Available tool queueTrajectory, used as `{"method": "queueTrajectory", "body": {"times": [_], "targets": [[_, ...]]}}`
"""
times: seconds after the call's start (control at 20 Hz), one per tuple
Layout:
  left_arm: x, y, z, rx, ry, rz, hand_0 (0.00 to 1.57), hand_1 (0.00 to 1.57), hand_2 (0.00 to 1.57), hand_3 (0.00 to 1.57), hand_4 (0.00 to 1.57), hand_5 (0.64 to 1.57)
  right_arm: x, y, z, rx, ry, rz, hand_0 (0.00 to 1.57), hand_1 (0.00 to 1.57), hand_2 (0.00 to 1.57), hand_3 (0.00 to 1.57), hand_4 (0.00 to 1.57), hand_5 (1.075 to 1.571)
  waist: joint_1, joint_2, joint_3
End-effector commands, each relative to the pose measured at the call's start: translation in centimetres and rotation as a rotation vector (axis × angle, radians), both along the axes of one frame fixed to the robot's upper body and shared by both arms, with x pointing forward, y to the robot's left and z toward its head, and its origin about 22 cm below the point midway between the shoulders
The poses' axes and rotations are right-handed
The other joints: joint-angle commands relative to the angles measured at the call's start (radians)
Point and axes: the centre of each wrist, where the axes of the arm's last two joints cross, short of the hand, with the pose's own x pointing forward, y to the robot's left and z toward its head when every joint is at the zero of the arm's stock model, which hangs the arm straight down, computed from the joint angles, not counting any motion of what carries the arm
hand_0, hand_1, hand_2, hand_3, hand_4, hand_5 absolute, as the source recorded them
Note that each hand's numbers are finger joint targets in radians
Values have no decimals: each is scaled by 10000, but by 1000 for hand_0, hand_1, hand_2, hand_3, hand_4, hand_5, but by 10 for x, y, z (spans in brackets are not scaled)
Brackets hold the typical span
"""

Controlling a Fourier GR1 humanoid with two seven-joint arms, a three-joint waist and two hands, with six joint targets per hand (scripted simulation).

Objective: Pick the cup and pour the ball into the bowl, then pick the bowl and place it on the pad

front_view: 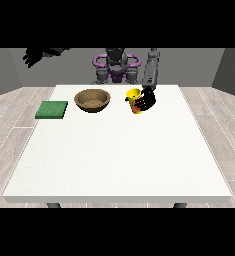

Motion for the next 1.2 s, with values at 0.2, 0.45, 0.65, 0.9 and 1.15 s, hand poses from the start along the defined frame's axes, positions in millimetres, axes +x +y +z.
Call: {"method": "queueTrajectory", "body": {"times": [0.2,0.45,0.65,0.9,1.15], "targets": [[22,-96,28,3366,476,-31,1303,1303,1571,1571,1169,1542,10,-2,-33,248,2255,-124,0,0,0,183,249,1569,245,-2429,45],[33,-131,32,6450,930,-133,1315,1315,1571,1571,1136,1556,15,-4,-39,638,2628,22,0,0,0,234,332,1568,125,-2739,43],[28,-153,25,8710,1445,-312,1246,1246,1571,1571,1086,1567,7,-12,-65,996,3047,-317,0,0,0,0,407,1568,432,-3210,27],[16,-180,35,9486,1543,-93,1246,1246,1571,1571,1086,1567,24,-14,-52,861,2860,-172,0,0,0,0,434,1570,391,-2923,-7],[16,-187,40,11465,2033,-1007,0,0,1571,1406,931,1559,-6,-50,-80,1064,3544,-1219,0,0,0,186,439,1570,1354,-3825,-5]]}}
